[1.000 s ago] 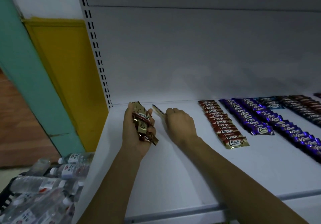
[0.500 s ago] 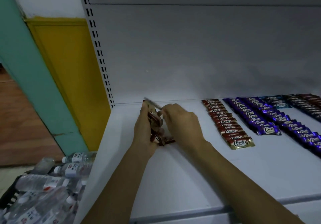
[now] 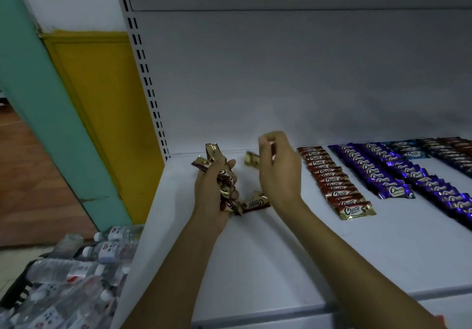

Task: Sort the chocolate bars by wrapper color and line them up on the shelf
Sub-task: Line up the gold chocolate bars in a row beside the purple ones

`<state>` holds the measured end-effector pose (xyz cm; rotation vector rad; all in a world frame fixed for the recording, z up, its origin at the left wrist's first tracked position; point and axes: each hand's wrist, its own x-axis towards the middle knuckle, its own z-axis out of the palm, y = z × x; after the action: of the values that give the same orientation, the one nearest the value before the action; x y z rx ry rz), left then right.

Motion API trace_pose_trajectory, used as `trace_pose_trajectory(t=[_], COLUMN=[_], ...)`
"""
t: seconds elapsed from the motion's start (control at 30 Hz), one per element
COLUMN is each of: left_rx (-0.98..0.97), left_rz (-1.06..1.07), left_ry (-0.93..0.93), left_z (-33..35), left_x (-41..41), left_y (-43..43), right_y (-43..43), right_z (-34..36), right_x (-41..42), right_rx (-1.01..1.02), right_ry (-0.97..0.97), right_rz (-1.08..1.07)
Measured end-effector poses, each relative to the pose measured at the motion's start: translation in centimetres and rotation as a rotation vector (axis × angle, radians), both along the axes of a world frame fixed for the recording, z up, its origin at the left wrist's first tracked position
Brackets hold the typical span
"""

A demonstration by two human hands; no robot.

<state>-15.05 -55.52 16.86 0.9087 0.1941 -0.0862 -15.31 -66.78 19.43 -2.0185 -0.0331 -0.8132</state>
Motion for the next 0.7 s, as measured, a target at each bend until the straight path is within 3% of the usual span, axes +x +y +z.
trace_pose_trajectory(t=[0.03,0.1,0.3,0.4,0.47,0.6,0.7], left_rx=[0.013,0.023,0.018,0.016,0.018,-0.064,-0.061], left_rz=[-0.010,-0.024,-0.049,0.007,0.002,0.012,0.007], left_ry=[-0.016,-0.079,-0.126,-0.091,-0.116,-0.103,-0.099], left_z=[0.1,0.2,0.1,0.1,0.4,0.7,0.7], left_x=[-0.1,-0.3,-0.6,-0.4,-0.4,-0.3,-0.6], left_y=[0.0,-0.1,-0.2,-0.1,-0.2,0.5,0.8], right_y=[0.6,2.3,4.2,2.1,-0.1,-2.9,-2.6], right_z=[0.6,1.4,0.4,0.8,0.6,-1.8,-3.1], right_x=[0.5,1.1,0.4,-0.7,-1.3,-2.4,-3.3], right_rx=[0.132,0.192,-0.068,0.004,0.009,-0.525,-0.635], right_ry=[0.011,-0.009,0.047,0.144,0.166,0.521,0.515], right_rz=[0.014,0.070,0.160,0.287,0.239,0.078,0.032])
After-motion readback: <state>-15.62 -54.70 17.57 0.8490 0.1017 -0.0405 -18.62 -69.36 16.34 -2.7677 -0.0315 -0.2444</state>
